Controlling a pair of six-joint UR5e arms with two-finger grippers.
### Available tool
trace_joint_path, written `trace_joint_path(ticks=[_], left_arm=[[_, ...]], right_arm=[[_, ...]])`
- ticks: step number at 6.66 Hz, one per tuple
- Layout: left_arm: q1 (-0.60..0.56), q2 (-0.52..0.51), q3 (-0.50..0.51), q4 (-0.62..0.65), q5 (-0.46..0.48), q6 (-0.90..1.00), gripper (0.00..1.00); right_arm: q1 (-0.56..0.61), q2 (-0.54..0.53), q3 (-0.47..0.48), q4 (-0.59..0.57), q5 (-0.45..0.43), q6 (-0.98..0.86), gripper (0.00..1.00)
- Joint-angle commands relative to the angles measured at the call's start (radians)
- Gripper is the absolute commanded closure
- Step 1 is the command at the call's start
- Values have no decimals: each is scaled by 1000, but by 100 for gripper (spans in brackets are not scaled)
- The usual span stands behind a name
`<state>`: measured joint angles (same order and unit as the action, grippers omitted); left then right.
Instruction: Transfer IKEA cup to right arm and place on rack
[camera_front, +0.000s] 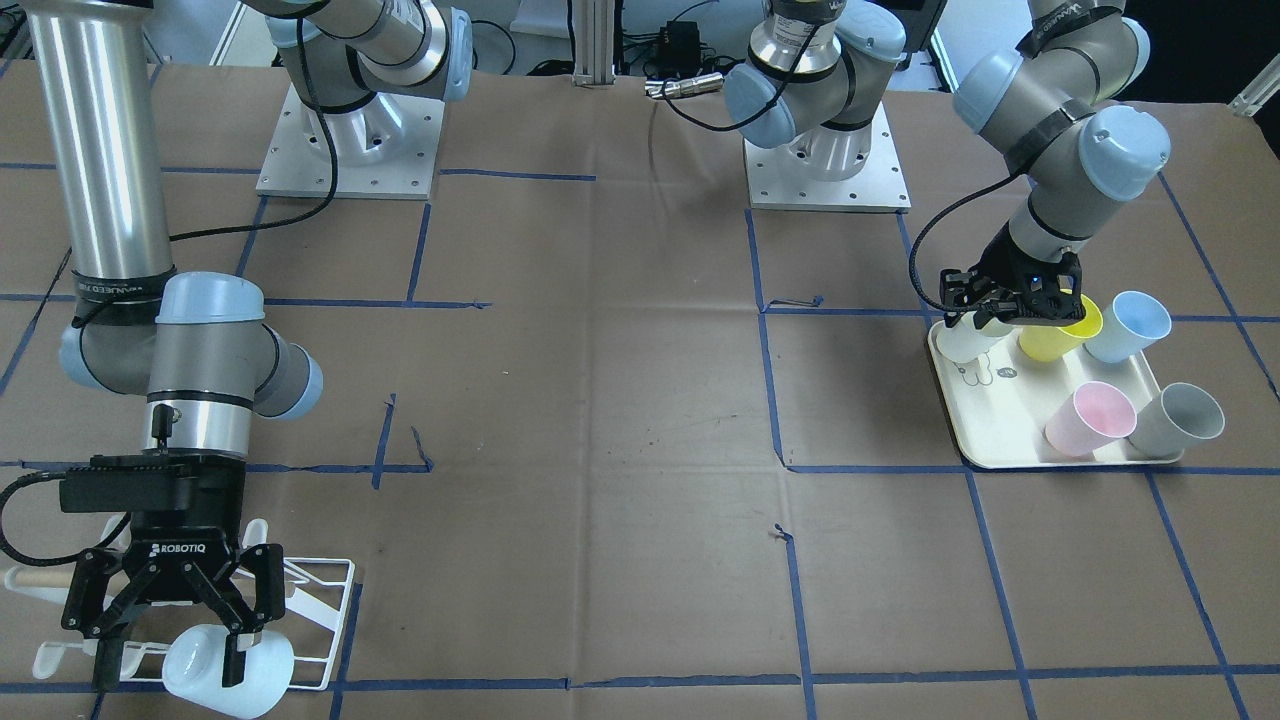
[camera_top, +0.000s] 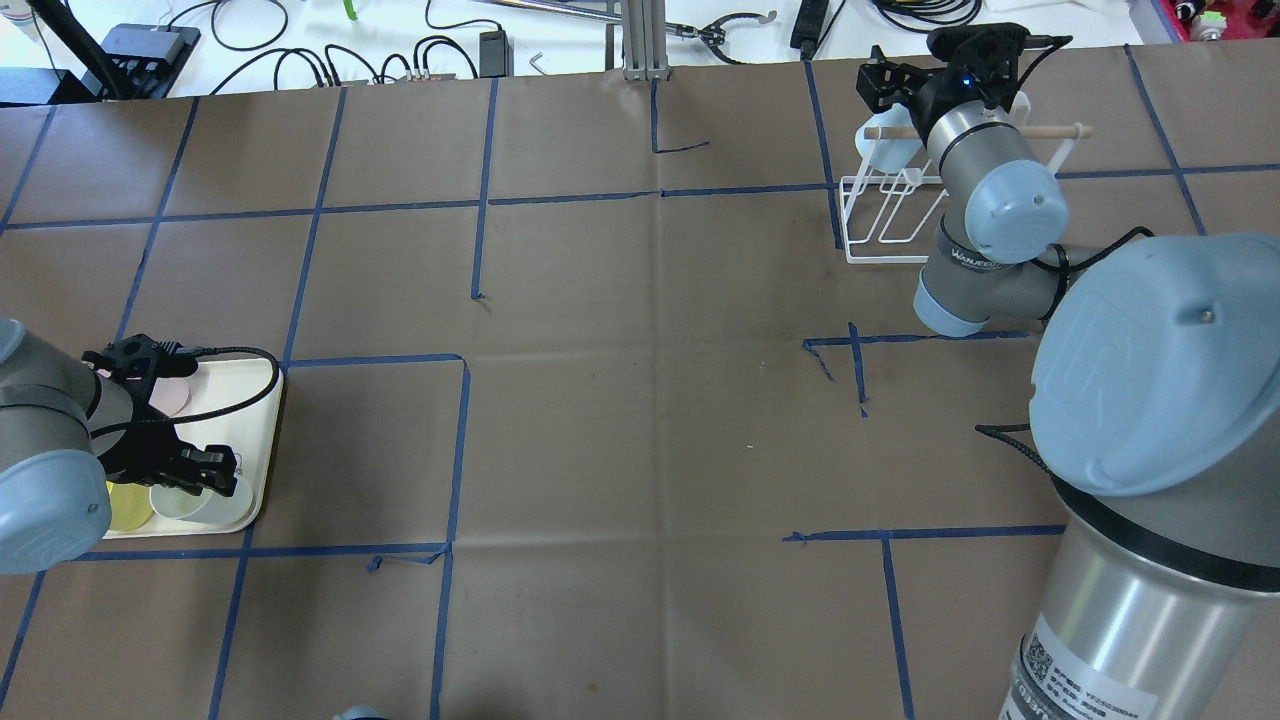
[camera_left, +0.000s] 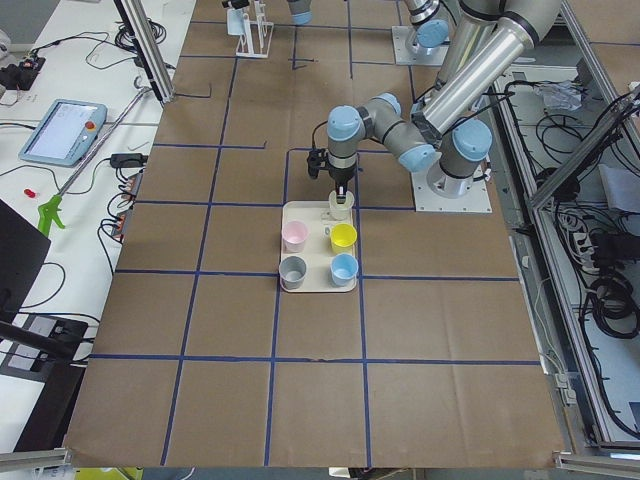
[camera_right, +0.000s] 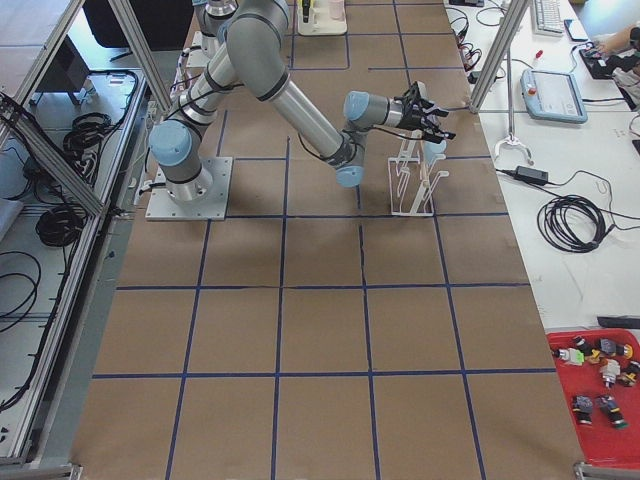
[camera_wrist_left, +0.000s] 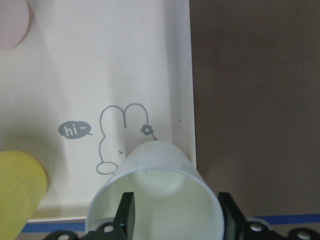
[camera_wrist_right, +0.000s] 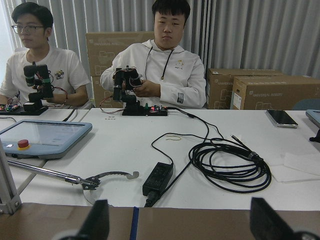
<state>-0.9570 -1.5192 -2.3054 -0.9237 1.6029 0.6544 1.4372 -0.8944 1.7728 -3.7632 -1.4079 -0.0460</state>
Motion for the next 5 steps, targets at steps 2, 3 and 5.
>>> trace_joint_path(ticks=[2, 3, 5], left_arm=[[0, 33, 35, -21, -8, 7, 100], [-14, 86, 82, -105, -8, 5, 100], [-29, 117, 322, -381, -87, 7, 100]], right_arm=[[34, -142, 38, 49, 4, 3, 0], [51, -200, 84, 49, 6, 62, 0], [110, -305, 181, 46, 17, 205, 0]])
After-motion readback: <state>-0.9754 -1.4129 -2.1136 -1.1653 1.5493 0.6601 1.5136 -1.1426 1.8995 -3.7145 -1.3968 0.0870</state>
